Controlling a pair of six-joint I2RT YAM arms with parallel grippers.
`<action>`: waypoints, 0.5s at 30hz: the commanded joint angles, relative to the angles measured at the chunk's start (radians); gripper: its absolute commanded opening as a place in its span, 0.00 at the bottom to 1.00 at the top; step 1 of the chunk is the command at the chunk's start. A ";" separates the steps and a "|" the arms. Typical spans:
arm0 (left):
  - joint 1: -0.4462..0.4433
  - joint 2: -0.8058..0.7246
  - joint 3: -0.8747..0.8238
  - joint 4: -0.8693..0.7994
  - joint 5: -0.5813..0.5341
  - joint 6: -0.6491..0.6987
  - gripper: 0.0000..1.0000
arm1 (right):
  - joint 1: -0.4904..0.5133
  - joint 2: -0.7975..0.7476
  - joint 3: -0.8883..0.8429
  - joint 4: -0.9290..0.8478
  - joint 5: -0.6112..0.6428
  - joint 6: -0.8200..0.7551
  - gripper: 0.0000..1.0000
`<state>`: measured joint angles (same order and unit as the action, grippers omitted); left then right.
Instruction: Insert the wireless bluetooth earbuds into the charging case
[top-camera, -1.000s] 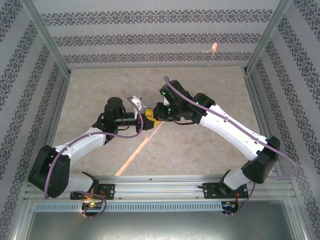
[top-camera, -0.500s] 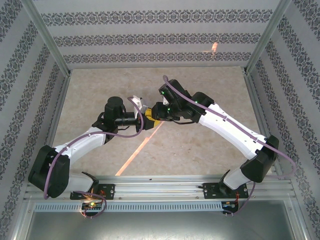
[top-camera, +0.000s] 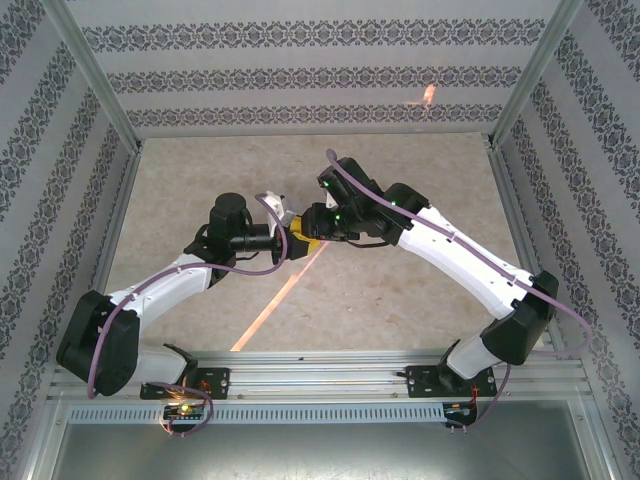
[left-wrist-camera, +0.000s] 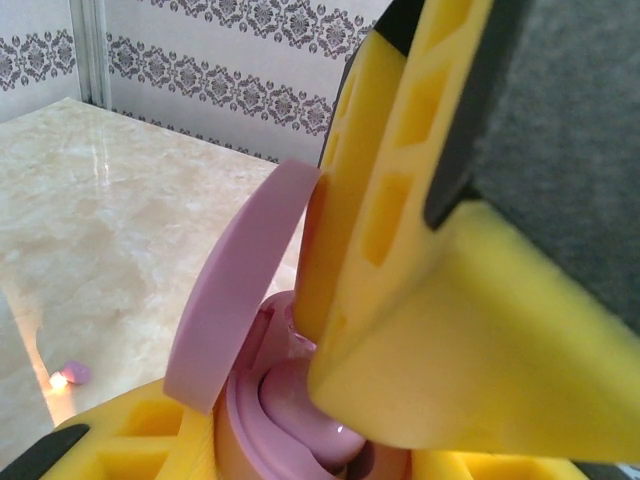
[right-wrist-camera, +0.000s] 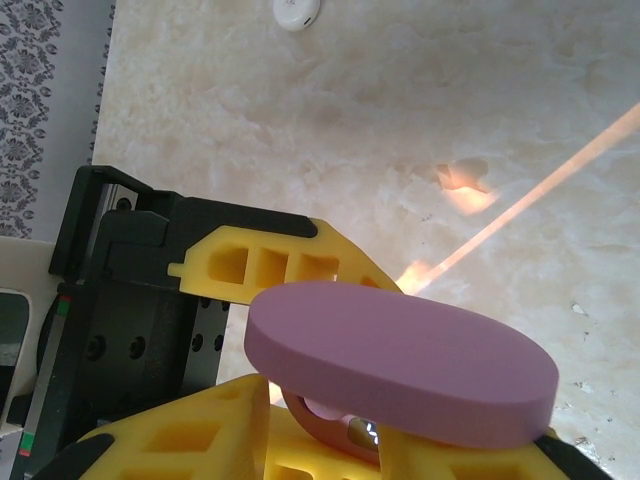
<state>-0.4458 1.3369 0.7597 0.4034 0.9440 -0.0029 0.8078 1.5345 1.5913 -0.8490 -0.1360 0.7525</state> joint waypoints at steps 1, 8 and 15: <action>-0.014 -0.010 0.024 -0.021 0.010 0.027 0.22 | -0.001 -0.046 0.045 0.001 0.005 -0.013 0.33; -0.012 -0.003 0.003 0.029 -0.003 -0.027 0.23 | -0.026 -0.139 0.014 0.078 -0.078 -0.043 0.33; -0.005 0.001 -0.005 0.051 -0.004 -0.073 0.23 | -0.151 -0.226 -0.084 0.098 -0.160 -0.026 0.33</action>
<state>-0.4458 1.3369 0.7593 0.4053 0.9367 -0.0433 0.7002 1.3289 1.5551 -0.7601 -0.2523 0.7292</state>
